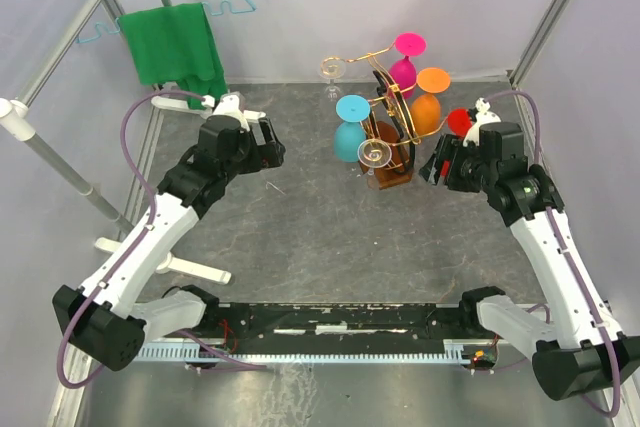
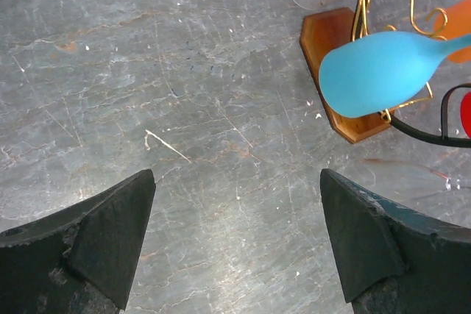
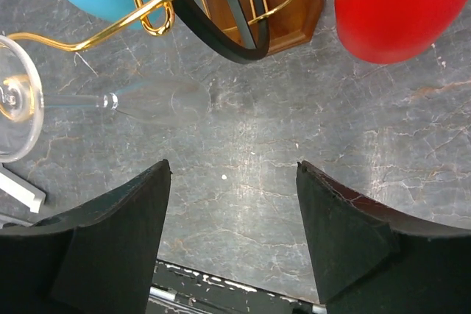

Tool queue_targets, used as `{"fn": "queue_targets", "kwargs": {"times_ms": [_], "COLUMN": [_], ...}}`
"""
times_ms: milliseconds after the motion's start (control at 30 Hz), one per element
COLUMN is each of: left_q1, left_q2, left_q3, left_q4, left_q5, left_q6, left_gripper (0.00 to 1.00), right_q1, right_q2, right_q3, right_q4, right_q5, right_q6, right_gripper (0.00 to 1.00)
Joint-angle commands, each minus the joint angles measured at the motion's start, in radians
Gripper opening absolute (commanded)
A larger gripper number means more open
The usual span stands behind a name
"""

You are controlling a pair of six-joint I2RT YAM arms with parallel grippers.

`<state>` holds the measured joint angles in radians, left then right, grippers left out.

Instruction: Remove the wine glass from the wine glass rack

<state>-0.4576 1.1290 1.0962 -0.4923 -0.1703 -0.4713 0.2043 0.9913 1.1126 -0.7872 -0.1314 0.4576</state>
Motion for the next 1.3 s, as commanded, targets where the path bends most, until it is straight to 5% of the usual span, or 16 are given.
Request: {"fn": "queue_targets", "kwargs": {"times_ms": [0,633,1267], "left_q1": [0.0,0.002,0.002], "left_q2": [-0.011,-0.045,-0.071], "left_q3": [0.011,-0.1,-0.167], "left_q4": [0.018,0.026,0.027], "left_q5": [0.058,0.052,0.061], "left_q6": [0.049,0.042,0.021], "left_gripper": [0.99,0.99,0.99], "right_q1": [-0.004,-0.004,0.04], "right_q2": [-0.002,0.085,0.166], "right_q3": [-0.014,0.037,0.033], "right_q4": [0.04,0.31,0.386], "right_q5": [-0.044,-0.315,-0.394], "right_q6": [0.003,0.234,0.256], "right_gripper": [0.79,0.69,0.55]}}
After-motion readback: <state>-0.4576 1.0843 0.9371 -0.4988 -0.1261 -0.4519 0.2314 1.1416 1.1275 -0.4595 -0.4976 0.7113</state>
